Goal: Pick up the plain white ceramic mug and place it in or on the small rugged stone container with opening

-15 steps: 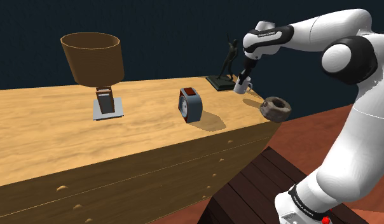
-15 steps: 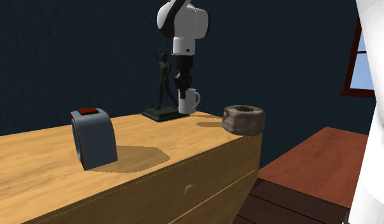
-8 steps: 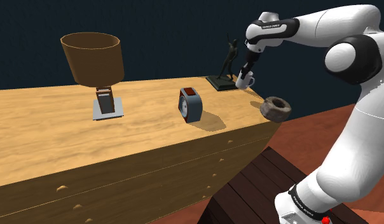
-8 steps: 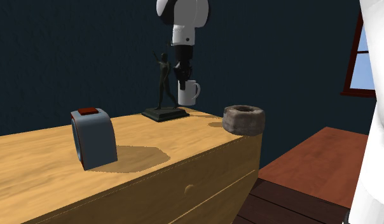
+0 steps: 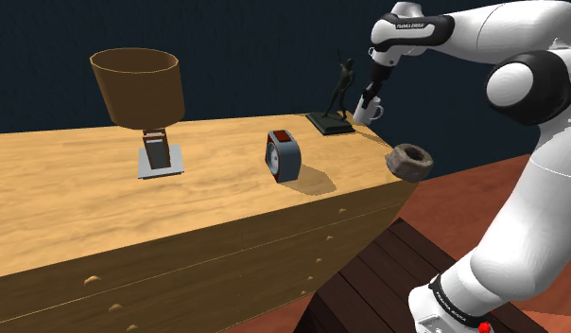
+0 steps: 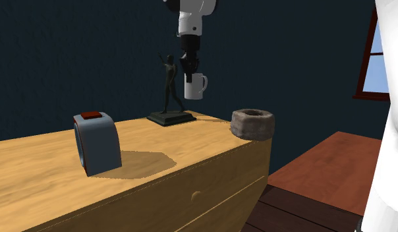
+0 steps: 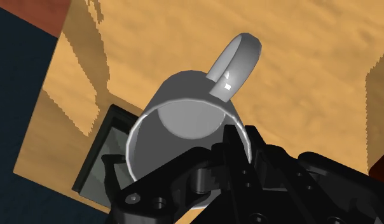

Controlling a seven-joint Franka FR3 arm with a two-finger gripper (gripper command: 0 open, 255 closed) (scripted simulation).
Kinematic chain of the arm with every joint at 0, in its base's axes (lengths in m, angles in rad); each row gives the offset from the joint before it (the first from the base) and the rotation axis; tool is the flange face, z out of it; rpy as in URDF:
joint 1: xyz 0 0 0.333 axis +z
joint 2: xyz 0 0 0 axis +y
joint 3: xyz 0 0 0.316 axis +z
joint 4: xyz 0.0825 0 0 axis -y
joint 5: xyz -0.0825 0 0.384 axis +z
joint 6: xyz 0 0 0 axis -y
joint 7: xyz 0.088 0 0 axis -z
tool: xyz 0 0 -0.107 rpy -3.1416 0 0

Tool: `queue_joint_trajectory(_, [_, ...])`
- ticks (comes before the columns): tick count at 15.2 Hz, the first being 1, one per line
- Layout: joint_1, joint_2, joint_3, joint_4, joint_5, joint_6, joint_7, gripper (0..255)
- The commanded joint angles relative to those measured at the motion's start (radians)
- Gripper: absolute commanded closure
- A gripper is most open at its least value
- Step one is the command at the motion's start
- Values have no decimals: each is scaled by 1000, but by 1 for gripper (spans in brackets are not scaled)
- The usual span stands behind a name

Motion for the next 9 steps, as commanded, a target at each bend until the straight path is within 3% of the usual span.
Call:
queue_joint_trajectory(1, [-2,3,0,33,0,-30,1,255])
queue_joint_trajectory(6, [-5,5,-2,95,0,-90,3,255])
queue_joint_trajectory(9, [-10,-103,-18,-38,-28,-62,-23,255])
